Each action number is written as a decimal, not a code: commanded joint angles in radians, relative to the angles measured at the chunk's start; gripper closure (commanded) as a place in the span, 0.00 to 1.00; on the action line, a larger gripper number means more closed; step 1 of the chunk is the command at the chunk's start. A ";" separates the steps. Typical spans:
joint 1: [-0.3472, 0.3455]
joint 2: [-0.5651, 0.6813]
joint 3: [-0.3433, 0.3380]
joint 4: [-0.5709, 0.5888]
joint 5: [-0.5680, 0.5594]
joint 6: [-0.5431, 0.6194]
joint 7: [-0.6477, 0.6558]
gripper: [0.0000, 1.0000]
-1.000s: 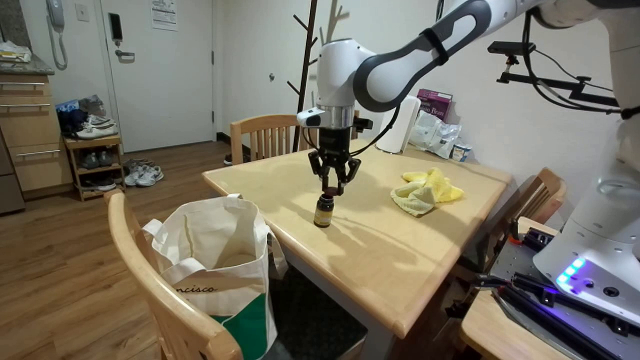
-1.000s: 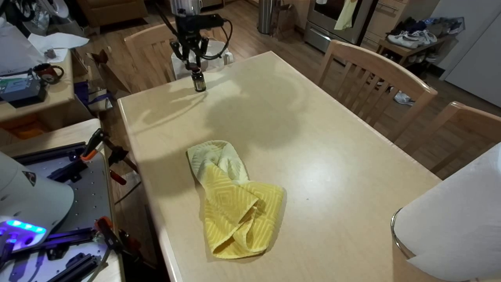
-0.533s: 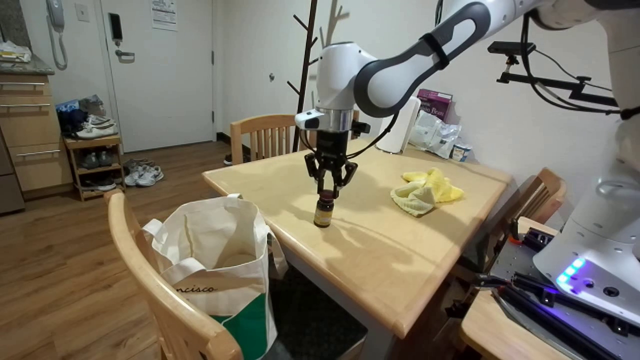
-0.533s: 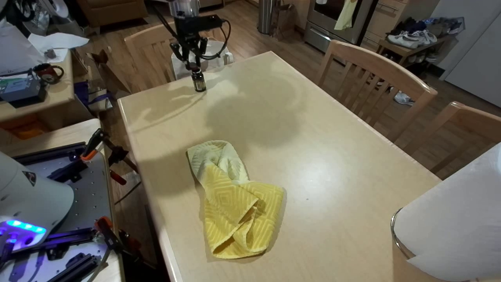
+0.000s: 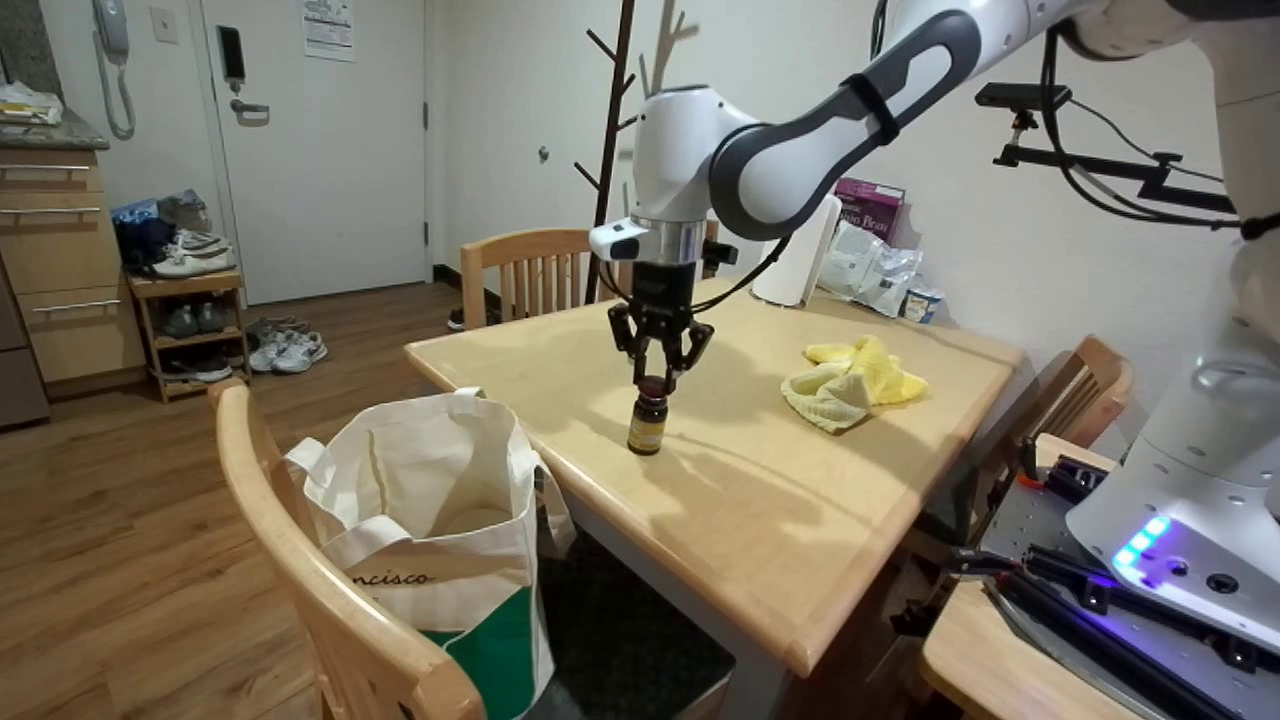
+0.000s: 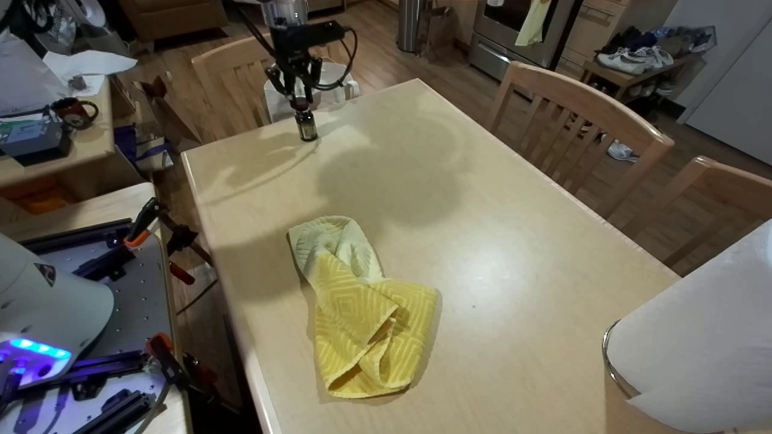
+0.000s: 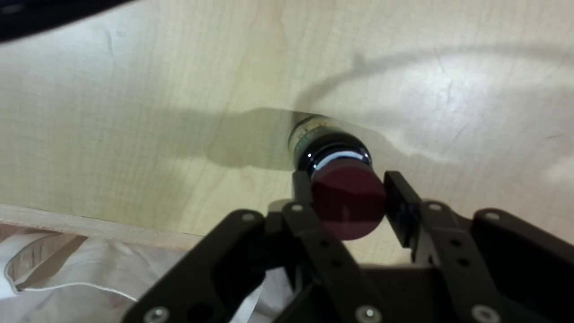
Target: Put the lid on the brown bottle
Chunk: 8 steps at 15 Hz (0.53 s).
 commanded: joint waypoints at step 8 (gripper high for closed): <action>0.008 0.031 -0.007 0.021 -0.031 0.009 -0.012 0.81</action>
